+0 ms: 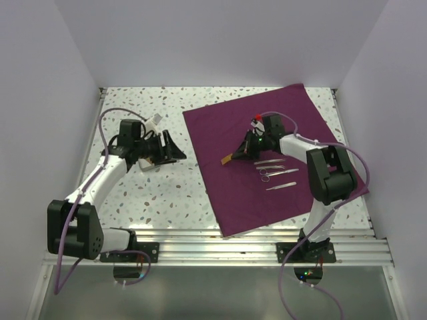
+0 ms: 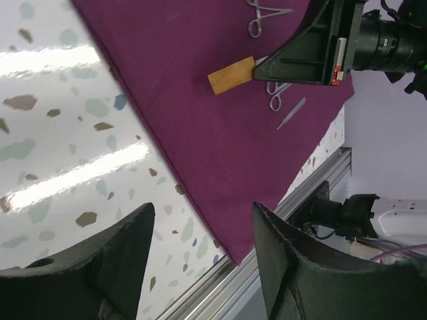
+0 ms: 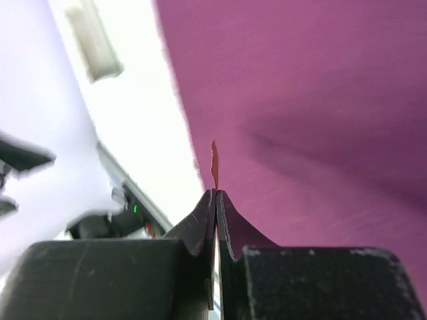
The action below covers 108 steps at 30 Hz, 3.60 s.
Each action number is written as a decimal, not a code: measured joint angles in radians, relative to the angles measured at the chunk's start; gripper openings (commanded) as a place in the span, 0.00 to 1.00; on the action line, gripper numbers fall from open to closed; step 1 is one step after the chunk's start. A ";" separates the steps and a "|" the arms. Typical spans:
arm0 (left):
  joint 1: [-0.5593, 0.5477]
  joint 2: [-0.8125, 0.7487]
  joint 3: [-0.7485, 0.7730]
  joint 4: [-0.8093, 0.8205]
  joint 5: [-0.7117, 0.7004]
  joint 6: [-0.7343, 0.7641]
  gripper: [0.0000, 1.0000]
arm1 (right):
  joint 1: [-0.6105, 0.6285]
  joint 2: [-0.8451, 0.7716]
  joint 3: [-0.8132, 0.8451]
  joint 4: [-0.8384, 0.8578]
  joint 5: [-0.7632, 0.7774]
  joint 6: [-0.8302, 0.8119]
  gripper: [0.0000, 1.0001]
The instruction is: Prepare the surgical pack
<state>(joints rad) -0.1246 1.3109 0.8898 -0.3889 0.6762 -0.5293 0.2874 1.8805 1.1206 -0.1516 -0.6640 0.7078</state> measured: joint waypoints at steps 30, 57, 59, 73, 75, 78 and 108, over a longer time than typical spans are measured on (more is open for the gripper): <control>-0.245 0.016 0.013 0.279 0.484 0.071 0.52 | 0.227 -0.319 0.081 -0.193 -0.459 -0.168 0.00; 0.174 0.158 0.130 -0.040 -0.198 0.130 0.00 | 0.055 -0.299 0.146 -0.594 0.121 -0.263 0.57; 0.192 0.216 0.146 -0.051 -0.273 0.130 0.00 | 0.056 -0.299 0.113 -0.597 0.141 -0.260 0.58; 0.211 0.459 0.347 -0.183 -0.543 0.130 0.65 | -0.098 -0.297 0.085 -0.694 0.455 -0.177 0.49; 0.211 0.447 0.348 -0.195 -0.554 0.126 0.69 | -0.123 -0.290 0.085 -0.713 0.524 -0.134 0.45; 0.207 0.407 0.345 -0.213 -0.565 0.124 0.71 | -0.129 -0.274 0.071 -0.721 0.616 -0.059 0.41; -0.028 0.203 0.297 -0.246 -0.674 0.041 0.80 | -0.065 -0.264 -0.144 -0.670 0.756 0.341 0.35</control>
<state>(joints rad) -0.1528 1.5143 1.1870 -0.6346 0.0025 -0.4885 0.2226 1.6165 0.9764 -0.8215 0.0925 1.0492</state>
